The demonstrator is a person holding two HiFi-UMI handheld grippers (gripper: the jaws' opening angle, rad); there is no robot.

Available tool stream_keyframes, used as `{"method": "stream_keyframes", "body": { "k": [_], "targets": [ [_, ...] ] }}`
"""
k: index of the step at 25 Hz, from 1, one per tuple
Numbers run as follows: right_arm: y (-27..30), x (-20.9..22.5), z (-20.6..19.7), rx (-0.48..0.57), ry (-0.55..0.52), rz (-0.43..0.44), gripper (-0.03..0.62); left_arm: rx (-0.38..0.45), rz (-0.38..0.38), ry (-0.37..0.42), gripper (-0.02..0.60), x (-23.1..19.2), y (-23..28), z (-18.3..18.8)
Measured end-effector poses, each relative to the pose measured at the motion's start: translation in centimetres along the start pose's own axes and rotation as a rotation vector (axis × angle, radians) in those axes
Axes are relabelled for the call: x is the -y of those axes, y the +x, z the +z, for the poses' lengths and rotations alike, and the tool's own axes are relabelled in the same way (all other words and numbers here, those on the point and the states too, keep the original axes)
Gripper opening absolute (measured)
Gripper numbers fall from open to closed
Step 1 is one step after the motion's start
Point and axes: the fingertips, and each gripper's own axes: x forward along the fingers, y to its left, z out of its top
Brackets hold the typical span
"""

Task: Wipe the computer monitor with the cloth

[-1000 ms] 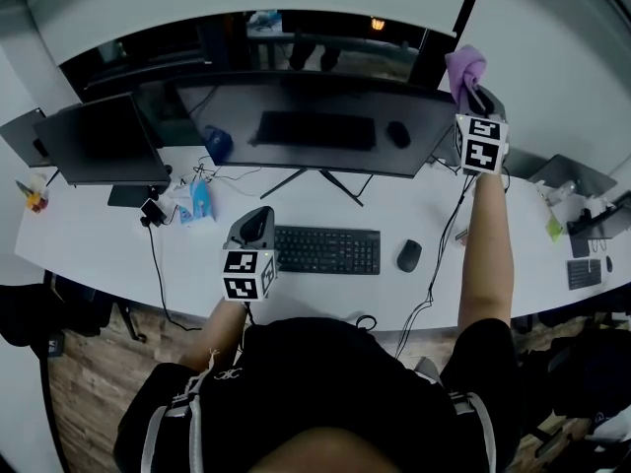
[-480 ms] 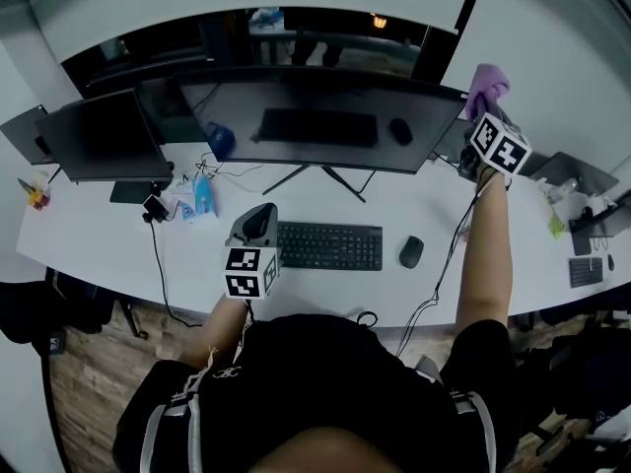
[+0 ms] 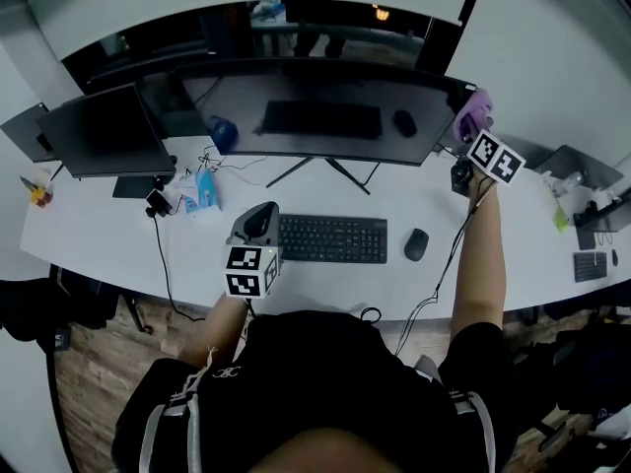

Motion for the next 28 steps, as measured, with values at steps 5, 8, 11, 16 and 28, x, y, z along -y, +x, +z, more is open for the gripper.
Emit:
{"method": "stream_keyframes", "body": {
  "k": [5, 8, 11, 16, 28],
  "targets": [
    [0.6, 0.5, -2.5, -0.043, -0.014, -0.023, 0.055, -0.018, 0.007, 0.003, 0.014, -0.5, -0.1, -0.5],
    [0.9, 0.8, -4.1, -0.072, -0.023, -0.033, 0.055, -0.032, 0.011, 0.002, 0.014, -0.6, -0.1, -0.9],
    [1.4, 1.1, -6.1, -0.107, -0.027, -0.043, 0.055, -0.048, 0.015, -0.001, 0.014, -0.9, 0.0, -1.4],
    [2.2, 2.0, -9.4, -0.171, -0.021, -0.064, 0.055, -0.063, 0.024, -0.006, 0.014, -1.2, 0.2, -1.9],
    [4.3, 4.4, -17.6, -0.298, 0.019, -0.086, 0.055, -0.123, 0.064, -0.025, 0.014, -2.6, 1.2, -3.7]
  ]
}}
